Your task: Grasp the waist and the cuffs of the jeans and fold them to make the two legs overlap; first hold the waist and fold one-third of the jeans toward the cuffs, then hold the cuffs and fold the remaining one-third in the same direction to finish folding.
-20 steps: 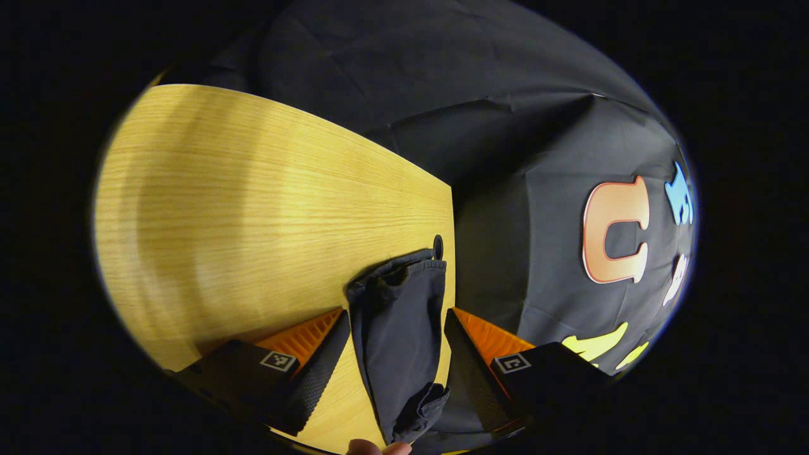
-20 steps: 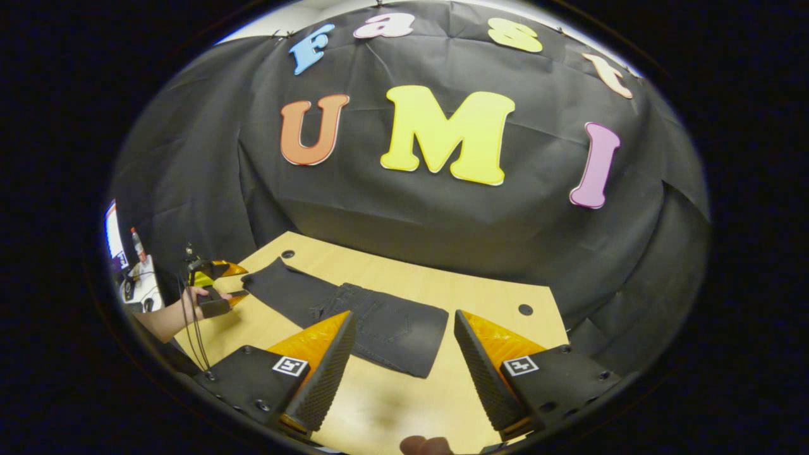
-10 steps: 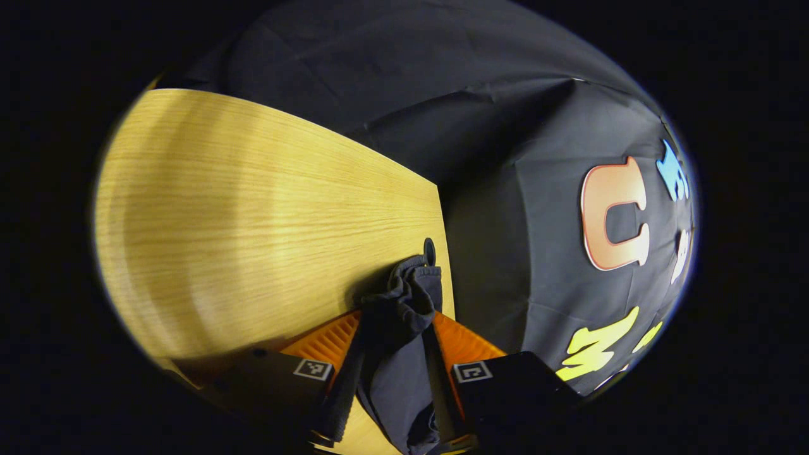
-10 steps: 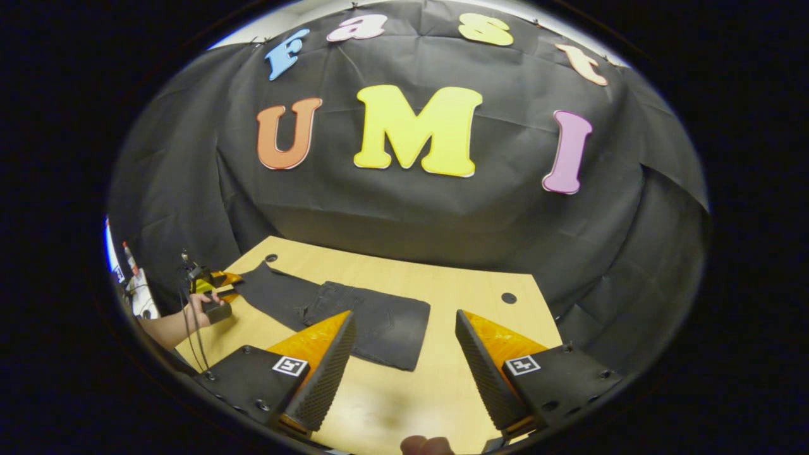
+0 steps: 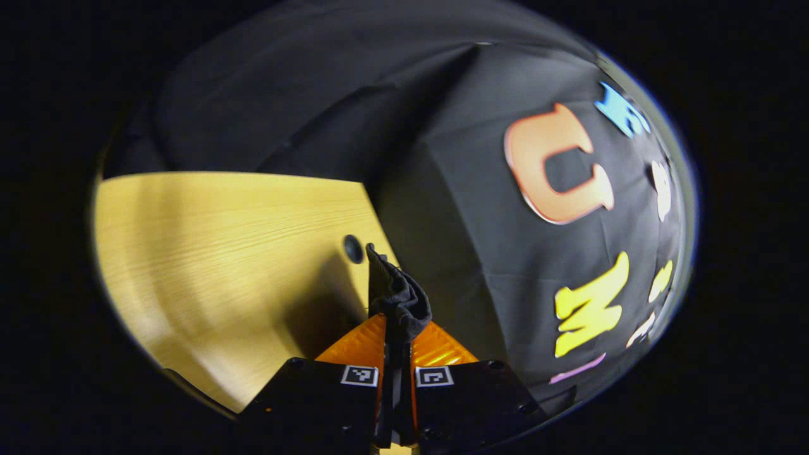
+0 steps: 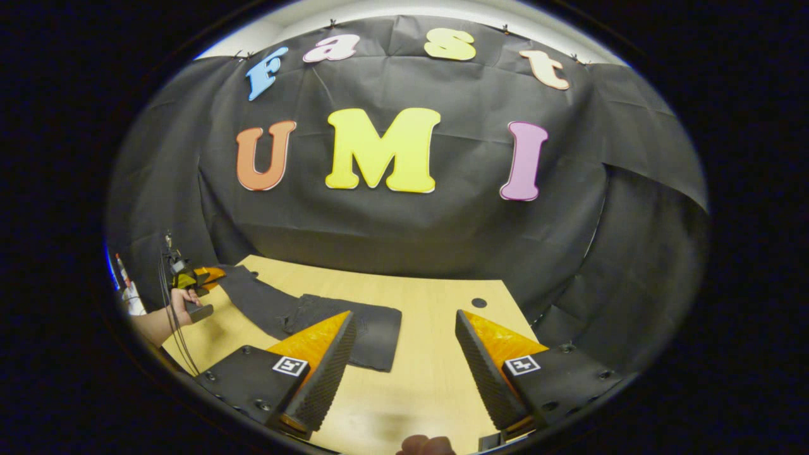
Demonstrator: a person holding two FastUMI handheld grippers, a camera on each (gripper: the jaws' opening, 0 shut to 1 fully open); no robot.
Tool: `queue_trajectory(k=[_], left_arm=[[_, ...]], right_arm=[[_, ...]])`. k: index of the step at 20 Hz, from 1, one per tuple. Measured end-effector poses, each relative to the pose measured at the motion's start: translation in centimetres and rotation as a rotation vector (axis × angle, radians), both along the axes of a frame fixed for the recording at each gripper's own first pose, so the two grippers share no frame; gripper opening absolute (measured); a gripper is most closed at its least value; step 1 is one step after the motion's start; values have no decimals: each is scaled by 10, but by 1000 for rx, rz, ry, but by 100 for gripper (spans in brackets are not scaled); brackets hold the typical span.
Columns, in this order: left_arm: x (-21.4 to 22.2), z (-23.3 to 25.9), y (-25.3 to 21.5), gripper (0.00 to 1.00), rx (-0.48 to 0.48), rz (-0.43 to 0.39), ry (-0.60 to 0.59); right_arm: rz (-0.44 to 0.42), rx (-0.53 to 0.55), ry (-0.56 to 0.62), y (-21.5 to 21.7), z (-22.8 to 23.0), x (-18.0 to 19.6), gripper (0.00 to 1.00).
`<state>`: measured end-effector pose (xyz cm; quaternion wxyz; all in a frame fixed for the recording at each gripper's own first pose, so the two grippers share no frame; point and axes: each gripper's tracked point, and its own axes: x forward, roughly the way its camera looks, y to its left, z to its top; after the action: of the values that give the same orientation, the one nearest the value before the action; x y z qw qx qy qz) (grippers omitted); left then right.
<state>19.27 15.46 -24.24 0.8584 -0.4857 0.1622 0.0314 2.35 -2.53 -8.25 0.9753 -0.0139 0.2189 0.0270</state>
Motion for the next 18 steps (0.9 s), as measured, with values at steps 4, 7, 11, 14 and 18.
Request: queue_trajectory(k=[4,7,11,14,18], left_arm=[[4,69,-83,8,233,-181,-128],[6,103,-159,7,397,-314,-213],[26,64,-267,7,527,-502,-244],[29,6,-320,7,630,-621,-246],[35,-55,-374,7,751,-715,-219]], right_arm=[[-21,-21,-36,-19,8,-17,99],[-60,-24,-57,-42,16,-35,95],[-159,-33,-82,-82,28,-59,97],[-242,-35,-92,-112,34,-76,97],[-310,-48,-74,-143,31,-91,97]])
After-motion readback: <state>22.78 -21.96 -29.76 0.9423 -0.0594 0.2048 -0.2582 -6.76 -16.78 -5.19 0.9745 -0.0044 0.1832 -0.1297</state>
